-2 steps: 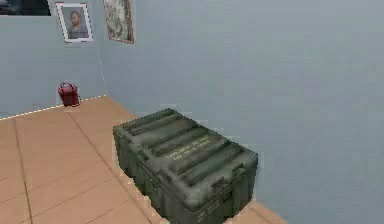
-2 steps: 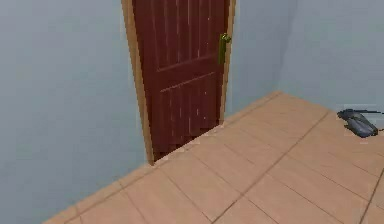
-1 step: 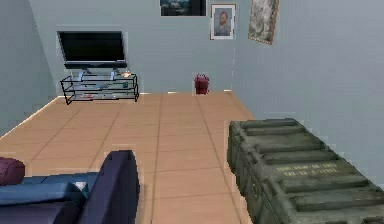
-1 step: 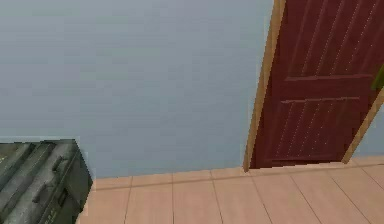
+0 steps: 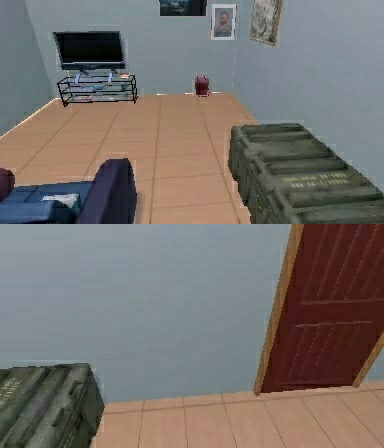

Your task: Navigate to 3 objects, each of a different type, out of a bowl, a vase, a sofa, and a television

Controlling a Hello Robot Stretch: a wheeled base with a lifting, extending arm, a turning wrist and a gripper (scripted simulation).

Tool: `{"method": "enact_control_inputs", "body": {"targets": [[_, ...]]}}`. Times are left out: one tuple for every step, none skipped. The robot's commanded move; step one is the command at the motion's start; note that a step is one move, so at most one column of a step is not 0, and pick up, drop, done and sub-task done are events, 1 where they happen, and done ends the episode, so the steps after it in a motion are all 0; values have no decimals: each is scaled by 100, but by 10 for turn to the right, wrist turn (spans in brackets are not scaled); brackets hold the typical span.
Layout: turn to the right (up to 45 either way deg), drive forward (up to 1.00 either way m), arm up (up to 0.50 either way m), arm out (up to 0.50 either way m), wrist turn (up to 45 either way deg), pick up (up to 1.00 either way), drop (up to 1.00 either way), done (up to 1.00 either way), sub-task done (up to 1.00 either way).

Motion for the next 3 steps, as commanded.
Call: {"method": "enact_control_inputs", "body": {"targets": [[-60, 0, 0, 0, 0, 0, 0, 0, 0], [0, 30, 0, 0, 0, 0, 0, 0, 0], [0, 100, 0, 0, 0, 0, 0, 0, 0]]}}
